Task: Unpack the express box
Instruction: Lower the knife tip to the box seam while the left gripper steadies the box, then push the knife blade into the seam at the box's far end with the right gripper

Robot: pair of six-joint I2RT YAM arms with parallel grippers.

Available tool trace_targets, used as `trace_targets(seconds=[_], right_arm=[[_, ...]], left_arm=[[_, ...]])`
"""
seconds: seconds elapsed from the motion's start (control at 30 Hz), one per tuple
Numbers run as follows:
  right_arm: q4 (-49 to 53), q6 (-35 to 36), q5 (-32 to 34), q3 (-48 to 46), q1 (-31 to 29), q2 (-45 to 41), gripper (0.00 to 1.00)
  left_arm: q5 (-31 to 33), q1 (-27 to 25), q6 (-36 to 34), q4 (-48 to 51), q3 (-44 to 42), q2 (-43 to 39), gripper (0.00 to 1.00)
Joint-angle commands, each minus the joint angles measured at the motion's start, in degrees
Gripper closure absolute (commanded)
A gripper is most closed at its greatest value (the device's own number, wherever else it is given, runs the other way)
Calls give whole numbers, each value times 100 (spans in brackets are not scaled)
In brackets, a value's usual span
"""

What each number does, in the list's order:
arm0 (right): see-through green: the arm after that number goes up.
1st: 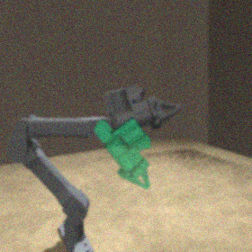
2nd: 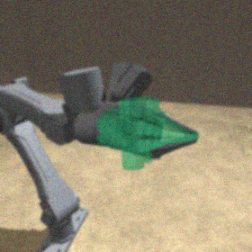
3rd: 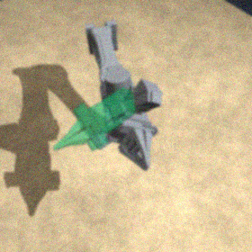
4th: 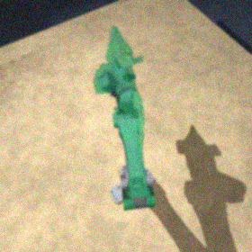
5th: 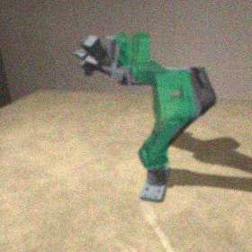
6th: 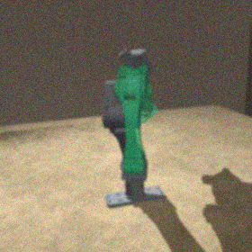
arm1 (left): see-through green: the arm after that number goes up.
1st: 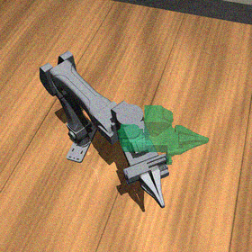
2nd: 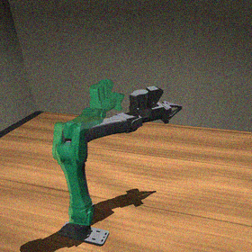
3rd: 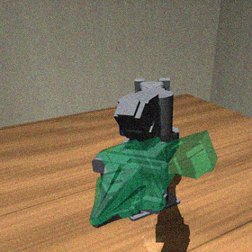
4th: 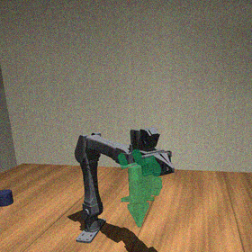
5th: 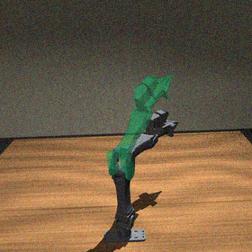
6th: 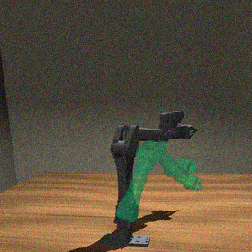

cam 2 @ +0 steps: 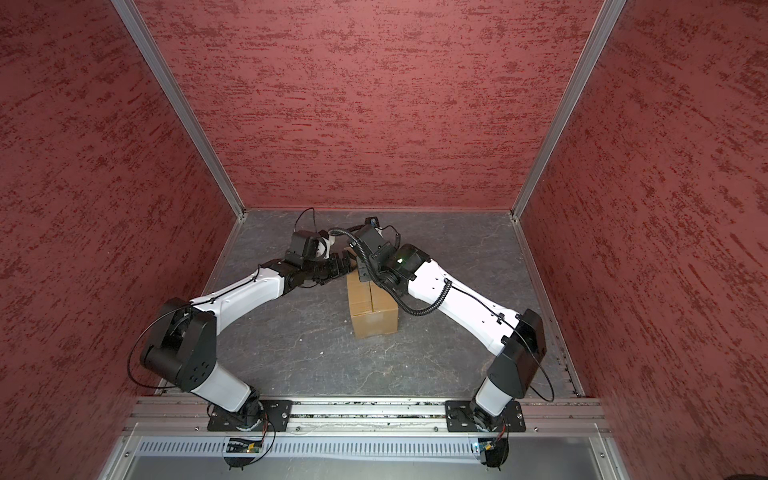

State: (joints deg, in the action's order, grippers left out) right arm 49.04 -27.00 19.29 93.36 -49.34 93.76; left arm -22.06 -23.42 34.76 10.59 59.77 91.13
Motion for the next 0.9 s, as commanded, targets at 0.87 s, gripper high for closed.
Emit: trace_targets(seconds=[0.87], right_arm=[[-98,187,190,154,-22,275,100]], left_arm=[[62,-57,100,-2,-238,150,0]])
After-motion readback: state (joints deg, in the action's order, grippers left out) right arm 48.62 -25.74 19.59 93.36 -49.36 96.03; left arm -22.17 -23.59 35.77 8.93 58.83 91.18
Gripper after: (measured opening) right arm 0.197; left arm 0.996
